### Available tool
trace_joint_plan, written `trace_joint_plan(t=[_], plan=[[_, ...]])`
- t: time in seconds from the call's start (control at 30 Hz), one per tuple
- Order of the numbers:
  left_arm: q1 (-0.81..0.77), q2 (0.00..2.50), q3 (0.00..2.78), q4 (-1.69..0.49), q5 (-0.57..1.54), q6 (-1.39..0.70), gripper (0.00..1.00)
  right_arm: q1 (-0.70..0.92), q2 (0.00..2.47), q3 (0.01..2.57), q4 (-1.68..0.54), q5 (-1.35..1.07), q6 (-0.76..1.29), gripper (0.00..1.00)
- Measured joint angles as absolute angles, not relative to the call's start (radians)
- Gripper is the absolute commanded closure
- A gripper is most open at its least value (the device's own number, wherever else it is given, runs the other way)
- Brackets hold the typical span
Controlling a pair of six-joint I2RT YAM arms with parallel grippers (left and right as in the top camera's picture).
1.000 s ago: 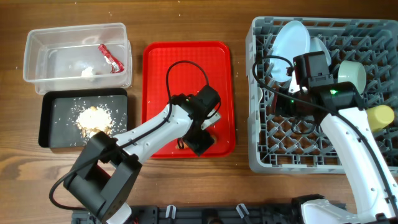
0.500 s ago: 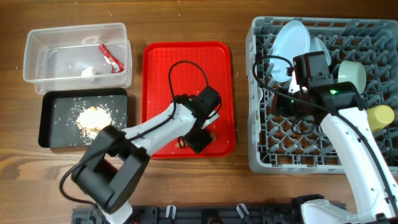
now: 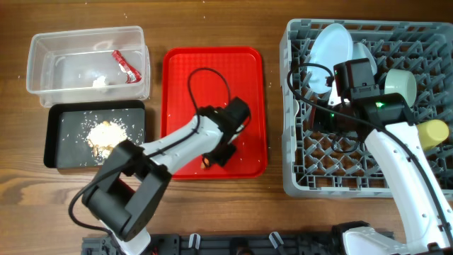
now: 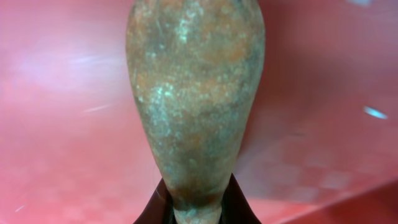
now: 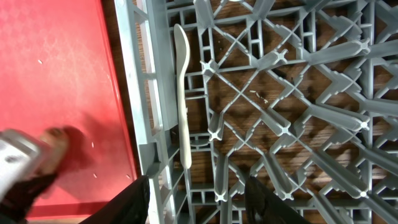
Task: Sort waste into correct bins and load items into the dishwasher rack
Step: 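Carry the carrot with the left gripper onto the black tray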
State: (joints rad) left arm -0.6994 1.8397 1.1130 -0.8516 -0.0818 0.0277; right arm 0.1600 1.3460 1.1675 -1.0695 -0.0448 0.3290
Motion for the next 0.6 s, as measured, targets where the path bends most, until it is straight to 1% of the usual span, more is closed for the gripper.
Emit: trace_joint_plan(t=[0.07, 0.17, 0.23, 0.33, 0.4, 0.43, 0.47, 0.53, 0.6], plan=[[-0.651, 1.808, 1.113, -0.857, -0.103, -0.025, 0.96, 0.16, 1.346, 1.168, -1.069, -0.044, 0.329, 0.5], [-0.525, 1.67, 1.113, -0.868, -0.123, -0.095, 0.96, 0.16, 1.346, 1.168, -1.069, -0.044, 0.329, 0.5], [-0.406, 1.552, 1.115, -0.874, -0.129, -0.122, 0.96, 0.16, 1.346, 1.168, -1.069, -0.045, 0.329, 0.5], [-0.167, 1.42, 1.121, -0.875, -0.136, -0.149, 0.96, 0.16, 1.346, 1.168, -1.069, -0.045, 0.329, 0.5], [-0.001, 1.397, 1.122, -0.875, -0.137, -0.178, 0.96, 0.16, 1.346, 1.168, -1.067, -0.044, 0.329, 0.5], [0.044, 1.397, 1.122, -0.875, -0.139, -0.191, 0.96, 0.16, 1.346, 1.168, -1.066, -0.044, 0.329, 0.5], [0.136, 1.401, 1.122, -0.876, -0.138, -0.22, 0.96, 0.16, 1.346, 1.168, -1.066, -0.044, 0.329, 0.5], [0.272, 1.42, 1.122, -0.878, -0.142, -0.275, 0.96, 0.16, 1.346, 1.168, -1.066, -0.045, 0.329, 0.5], [0.353, 1.457, 1.122, -0.878, -0.14, -0.312, 0.96, 0.16, 1.346, 1.168, -1.066, -0.044, 0.329, 0.5]])
